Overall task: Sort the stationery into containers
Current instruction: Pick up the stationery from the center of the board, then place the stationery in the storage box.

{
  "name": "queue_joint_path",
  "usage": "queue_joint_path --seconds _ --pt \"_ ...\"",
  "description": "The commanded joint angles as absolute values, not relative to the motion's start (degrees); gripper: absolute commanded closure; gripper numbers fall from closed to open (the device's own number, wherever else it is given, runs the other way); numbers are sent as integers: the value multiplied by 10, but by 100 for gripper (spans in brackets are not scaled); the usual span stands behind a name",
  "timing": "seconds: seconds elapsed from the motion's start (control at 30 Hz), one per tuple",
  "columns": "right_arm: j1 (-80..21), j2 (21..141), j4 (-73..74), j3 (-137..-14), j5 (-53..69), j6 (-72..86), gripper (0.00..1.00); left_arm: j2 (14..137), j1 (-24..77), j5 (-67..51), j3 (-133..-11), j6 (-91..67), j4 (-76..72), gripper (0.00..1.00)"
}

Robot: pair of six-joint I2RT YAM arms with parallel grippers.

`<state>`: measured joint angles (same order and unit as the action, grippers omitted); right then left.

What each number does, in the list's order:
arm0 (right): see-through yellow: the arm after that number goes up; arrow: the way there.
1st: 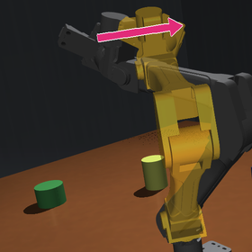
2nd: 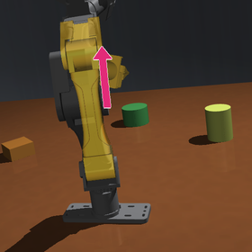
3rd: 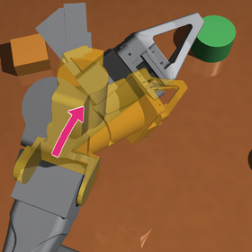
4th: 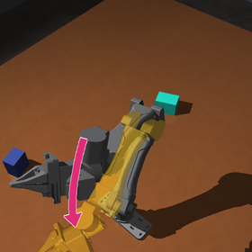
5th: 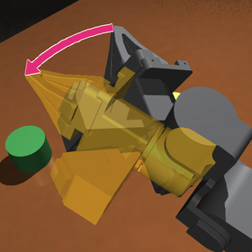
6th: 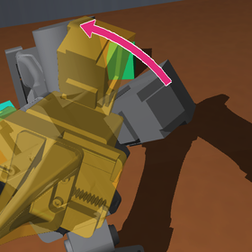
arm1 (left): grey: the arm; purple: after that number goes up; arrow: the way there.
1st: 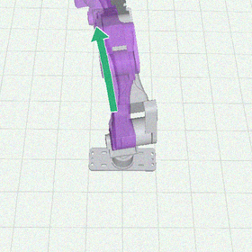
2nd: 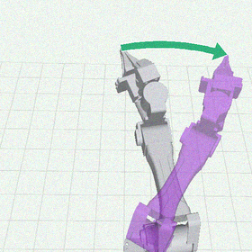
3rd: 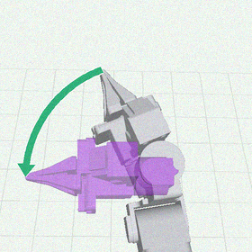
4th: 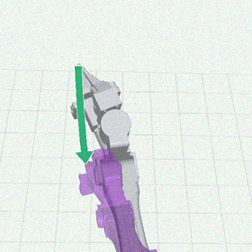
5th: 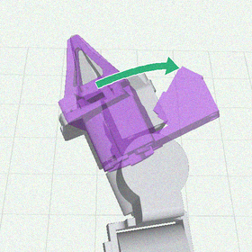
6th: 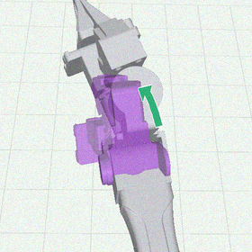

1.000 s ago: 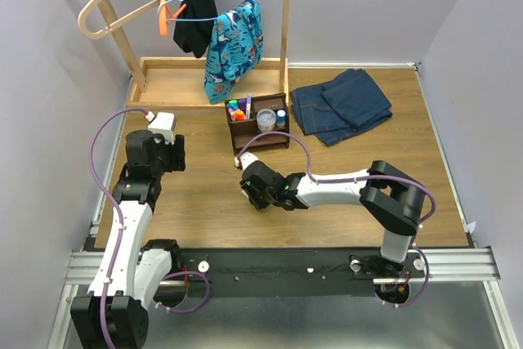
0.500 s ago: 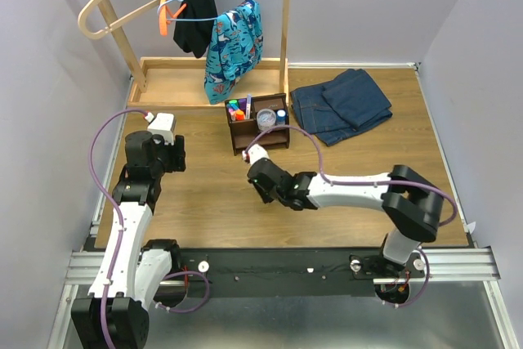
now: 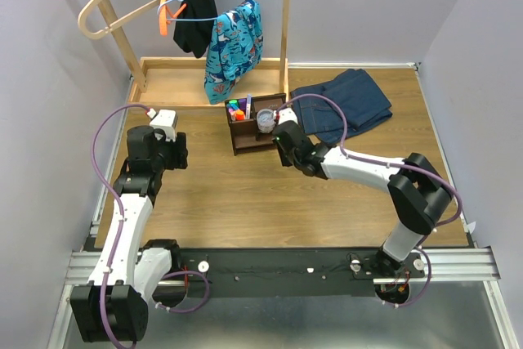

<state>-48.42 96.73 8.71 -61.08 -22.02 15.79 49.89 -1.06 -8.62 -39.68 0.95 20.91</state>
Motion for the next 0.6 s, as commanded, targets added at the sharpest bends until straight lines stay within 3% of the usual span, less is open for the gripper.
queue_joint_path --seconds 0.0,0.57 --pt "-478 988 53 -642 -219 137 95 506 -13 -100 -410 2 205 31" --pt "-457 1066 40 -713 -209 164 94 521 -14 -106 -402 3 198 31"
